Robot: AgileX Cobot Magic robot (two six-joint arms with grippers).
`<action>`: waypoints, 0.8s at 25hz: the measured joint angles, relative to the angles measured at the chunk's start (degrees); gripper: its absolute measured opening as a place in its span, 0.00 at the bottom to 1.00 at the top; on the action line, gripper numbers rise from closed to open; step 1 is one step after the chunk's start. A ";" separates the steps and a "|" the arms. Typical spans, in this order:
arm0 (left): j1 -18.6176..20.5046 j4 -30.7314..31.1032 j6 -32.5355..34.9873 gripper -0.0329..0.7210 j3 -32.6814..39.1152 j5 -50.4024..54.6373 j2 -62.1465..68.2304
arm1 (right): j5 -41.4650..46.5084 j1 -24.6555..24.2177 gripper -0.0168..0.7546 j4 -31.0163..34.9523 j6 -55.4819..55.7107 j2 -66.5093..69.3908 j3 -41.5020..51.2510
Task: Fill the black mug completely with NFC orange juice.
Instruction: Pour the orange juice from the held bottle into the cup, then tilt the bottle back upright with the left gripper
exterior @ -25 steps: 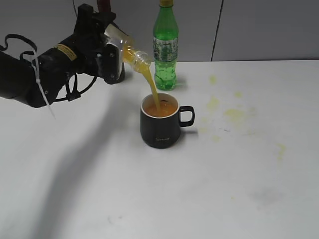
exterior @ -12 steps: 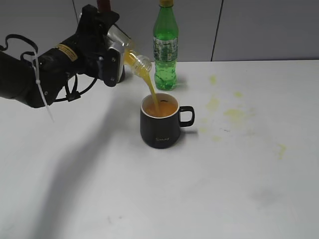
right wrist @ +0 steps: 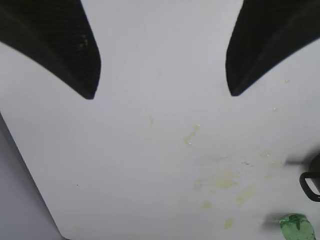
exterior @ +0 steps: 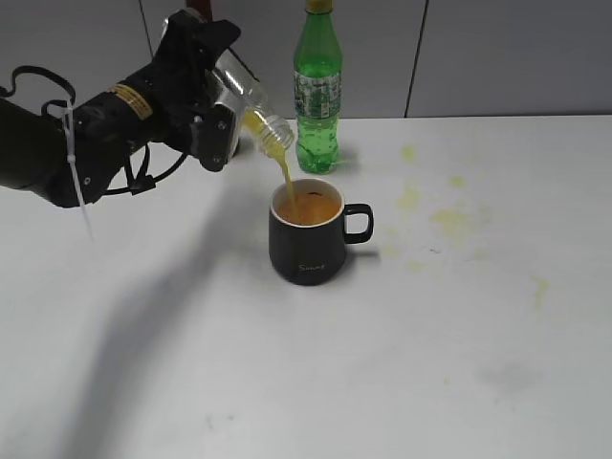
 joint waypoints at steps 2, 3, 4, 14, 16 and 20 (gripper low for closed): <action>0.00 0.39 0.77 0.66 0.00 -0.08 0.00 | 0.00 0.00 0.79 0.00 0.00 0.00 0.00; 0.00 0.52 1.39 0.66 0.00 -0.08 0.00 | 0.00 0.00 0.79 0.00 0.00 0.00 0.00; 0.00 0.61 1.77 0.66 0.00 -0.13 0.00 | 0.00 0.00 0.79 0.00 0.00 0.00 0.00; 0.00 1.19 2.74 0.66 0.00 -0.19 0.00 | 0.00 0.00 0.79 0.00 0.00 0.00 0.00; 0.00 1.23 2.74 0.66 0.00 -0.19 0.00 | 0.00 0.00 0.79 0.00 0.00 0.00 0.00; 0.00 1.25 2.80 0.66 0.00 -0.19 0.00 | 0.00 0.00 0.79 0.00 0.00 0.00 0.00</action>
